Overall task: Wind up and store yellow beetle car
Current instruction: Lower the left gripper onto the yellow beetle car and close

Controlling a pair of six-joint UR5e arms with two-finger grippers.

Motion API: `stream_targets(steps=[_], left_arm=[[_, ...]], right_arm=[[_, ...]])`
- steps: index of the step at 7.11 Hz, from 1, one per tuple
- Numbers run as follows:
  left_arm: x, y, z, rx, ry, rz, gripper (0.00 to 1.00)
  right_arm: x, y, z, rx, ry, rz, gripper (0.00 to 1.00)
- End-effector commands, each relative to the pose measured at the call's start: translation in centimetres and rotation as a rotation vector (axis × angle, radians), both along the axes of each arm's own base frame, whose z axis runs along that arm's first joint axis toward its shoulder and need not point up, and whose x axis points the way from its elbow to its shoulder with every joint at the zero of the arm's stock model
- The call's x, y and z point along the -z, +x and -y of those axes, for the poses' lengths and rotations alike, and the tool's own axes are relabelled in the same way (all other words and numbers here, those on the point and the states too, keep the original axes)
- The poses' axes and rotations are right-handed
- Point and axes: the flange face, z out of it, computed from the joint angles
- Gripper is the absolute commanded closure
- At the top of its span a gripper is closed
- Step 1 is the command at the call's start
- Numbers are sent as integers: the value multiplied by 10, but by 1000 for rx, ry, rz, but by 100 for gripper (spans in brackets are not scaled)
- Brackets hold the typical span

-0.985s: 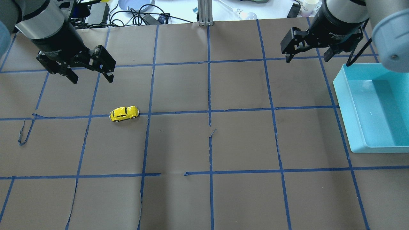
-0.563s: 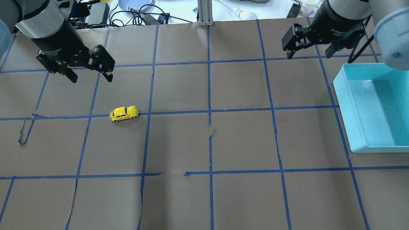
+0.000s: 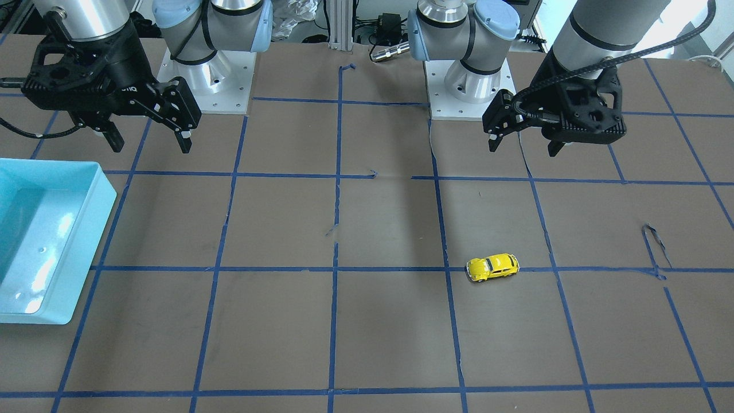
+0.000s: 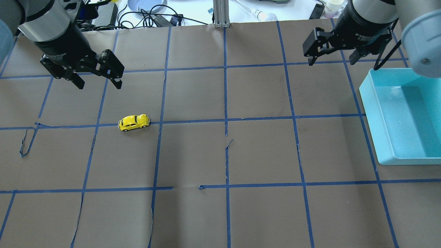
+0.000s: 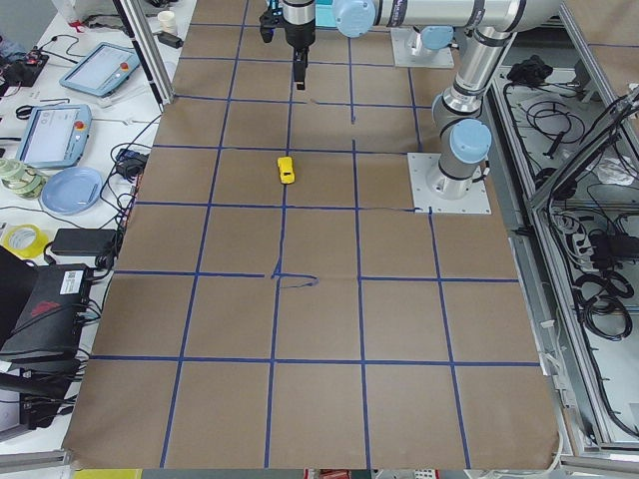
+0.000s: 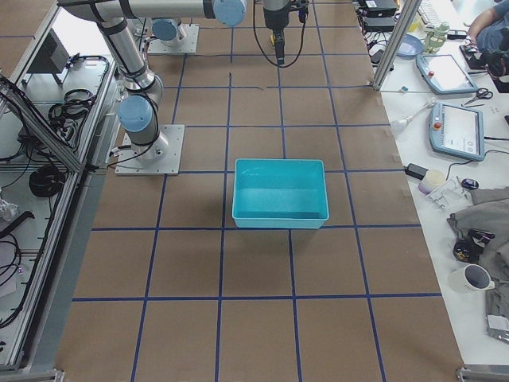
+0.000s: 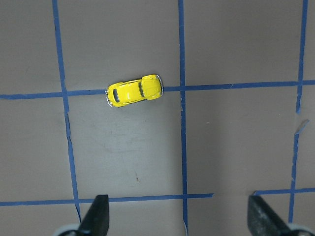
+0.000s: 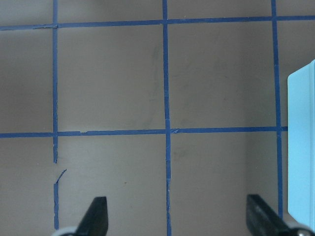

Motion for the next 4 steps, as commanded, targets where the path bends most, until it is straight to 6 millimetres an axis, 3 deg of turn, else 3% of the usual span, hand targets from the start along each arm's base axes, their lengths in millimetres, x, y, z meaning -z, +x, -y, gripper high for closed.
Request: stream_targets(steps=[1,3,4], left_arm=[[3,1,2,11,5,8,0],[13,6,-9,372,26,-2,0],[34,27,2,463,55,-26,0]], right_arm=[[-1,1,-3,-1,3,7,0],[3,1,-2,-1,12,7,0],[4,1,-3,-1,15,7,0]])
